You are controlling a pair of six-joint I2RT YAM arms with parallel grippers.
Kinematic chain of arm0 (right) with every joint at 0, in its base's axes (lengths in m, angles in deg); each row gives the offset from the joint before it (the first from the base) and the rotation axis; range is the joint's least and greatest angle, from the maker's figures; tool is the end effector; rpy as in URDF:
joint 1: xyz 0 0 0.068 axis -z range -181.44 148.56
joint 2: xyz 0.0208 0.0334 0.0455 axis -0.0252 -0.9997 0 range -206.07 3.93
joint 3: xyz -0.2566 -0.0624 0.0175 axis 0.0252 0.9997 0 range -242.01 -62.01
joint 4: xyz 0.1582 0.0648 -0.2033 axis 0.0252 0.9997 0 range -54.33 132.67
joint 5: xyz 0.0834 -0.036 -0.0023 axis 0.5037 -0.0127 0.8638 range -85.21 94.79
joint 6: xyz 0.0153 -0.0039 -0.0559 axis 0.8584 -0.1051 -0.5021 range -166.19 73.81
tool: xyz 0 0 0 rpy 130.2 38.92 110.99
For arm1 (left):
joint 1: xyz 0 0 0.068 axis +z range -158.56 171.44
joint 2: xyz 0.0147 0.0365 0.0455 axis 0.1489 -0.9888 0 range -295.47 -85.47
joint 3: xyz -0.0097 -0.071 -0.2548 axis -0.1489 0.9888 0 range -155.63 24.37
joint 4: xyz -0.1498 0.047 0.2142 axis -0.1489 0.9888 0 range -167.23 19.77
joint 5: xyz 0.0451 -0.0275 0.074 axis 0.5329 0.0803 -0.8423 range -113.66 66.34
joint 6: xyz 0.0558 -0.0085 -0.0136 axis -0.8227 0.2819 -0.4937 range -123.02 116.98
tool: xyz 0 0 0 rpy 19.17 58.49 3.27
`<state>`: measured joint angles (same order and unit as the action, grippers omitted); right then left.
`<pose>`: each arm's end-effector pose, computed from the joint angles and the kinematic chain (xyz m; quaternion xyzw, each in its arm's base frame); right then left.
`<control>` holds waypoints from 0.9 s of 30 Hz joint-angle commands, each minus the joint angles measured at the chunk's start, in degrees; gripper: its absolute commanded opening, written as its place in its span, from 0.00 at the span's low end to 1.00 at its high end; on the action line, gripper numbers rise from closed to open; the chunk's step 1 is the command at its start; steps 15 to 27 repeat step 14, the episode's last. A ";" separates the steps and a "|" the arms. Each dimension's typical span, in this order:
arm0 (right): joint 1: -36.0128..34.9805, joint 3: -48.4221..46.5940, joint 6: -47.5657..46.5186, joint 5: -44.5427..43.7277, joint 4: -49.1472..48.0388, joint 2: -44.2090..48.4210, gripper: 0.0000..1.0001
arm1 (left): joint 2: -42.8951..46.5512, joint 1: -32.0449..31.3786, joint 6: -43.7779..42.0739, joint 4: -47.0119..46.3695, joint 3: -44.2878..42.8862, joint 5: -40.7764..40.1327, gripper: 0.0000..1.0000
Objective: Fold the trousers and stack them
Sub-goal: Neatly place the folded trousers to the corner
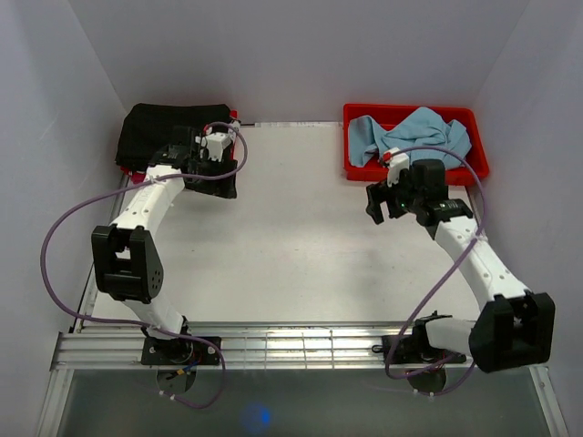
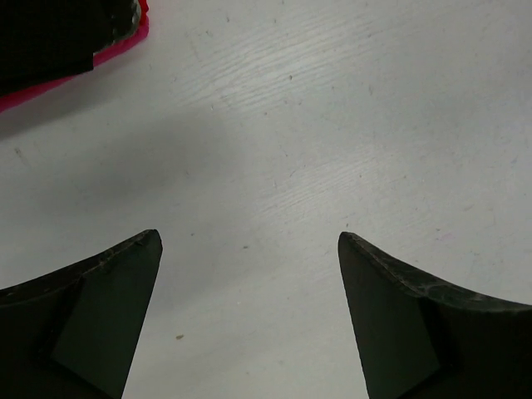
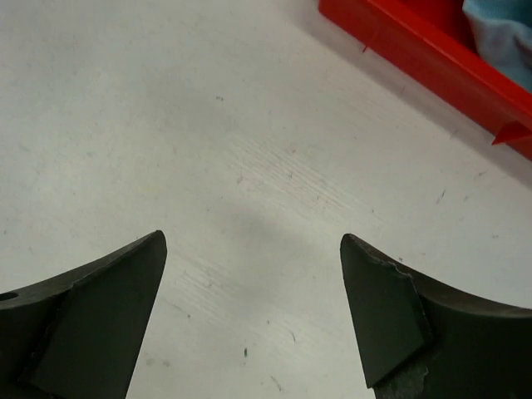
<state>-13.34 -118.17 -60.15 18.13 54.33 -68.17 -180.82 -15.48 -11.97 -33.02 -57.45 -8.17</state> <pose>0.2837 0.0695 0.2809 -0.2494 0.8450 0.0945 0.4635 0.3572 -0.0545 0.2716 0.1685 0.9376 -0.1245 0.2776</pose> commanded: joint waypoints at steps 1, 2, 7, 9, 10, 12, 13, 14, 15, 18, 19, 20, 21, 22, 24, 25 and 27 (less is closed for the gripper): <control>0.21 3.86 -3.54 -4.11 4.98 7.22 0.90 | 1.13 0.15 5.43 -8.68 0.78 3.14 0.98; 0.30 4.91 -3.10 -4.29 5.07 10.10 0.90 | 1.57 0.15 6.91 -11.05 1.92 3.23 0.98; 0.47 9.40 -0.46 -5.96 5.08 15.40 0.90 | 0.17 -0.11 12.55 -9.50 4.12 3.67 0.98; 1.00 9.84 -0.20 -6.48 5.16 15.93 0.90 | 0.43 -0.20 13.61 -9.05 5.61 3.68 0.98; 1.18 9.93 0.07 -6.84 5.16 16.02 0.90 | 0.78 -0.20 13.43 -9.22 6.14 4.11 0.98; 1.62 9.84 0.24 -7.10 5.16 16.20 0.90 | 1.57 -0.46 13.69 -9.75 7.02 3.68 0.98; 1.70 9.76 0.51 -6.93 5.16 16.37 0.90 | 1.92 -0.64 13.78 -9.93 6.94 3.41 0.98; 1.71 9.67 0.68 -6.23 5.16 16.37 0.90 | 2.10 -0.55 13.78 -9.84 6.85 2.71 0.98; 1.71 9.67 0.68 -6.23 5.16 16.37 0.90 | 2.10 -0.55 13.78 -9.84 6.85 2.71 0.98; 1.71 9.67 0.68 -6.23 5.16 16.37 0.90 | 2.10 -0.55 13.78 -9.84 6.85 2.71 0.98; 1.71 9.67 0.68 -6.23 5.16 16.37 0.90 | 2.10 -0.55 13.78 -9.84 6.85 2.71 0.98; 1.71 9.67 0.68 -6.23 5.16 16.37 0.90 | 2.10 -0.55 13.78 -9.84 6.85 2.71 0.98; 1.71 9.67 0.68 -6.23 5.16 16.37 0.90 | 2.10 -0.55 13.78 -9.84 6.85 2.71 0.98; 1.71 9.67 0.68 -6.23 5.16 16.37 0.90 | 2.10 -0.55 13.78 -9.84 6.85 2.71 0.98; 1.71 9.67 0.68 -6.23 5.16 16.37 0.90 | 2.10 -0.55 13.78 -9.84 6.85 2.71 0.98; 1.71 9.67 0.68 -6.23 5.16 16.37 0.90 | 2.10 -0.55 13.78 -9.84 6.85 2.71 0.98; 1.71 9.67 0.68 -6.23 5.16 16.37 0.90 | 2.10 -0.55 13.78 -9.84 6.85 2.71 0.98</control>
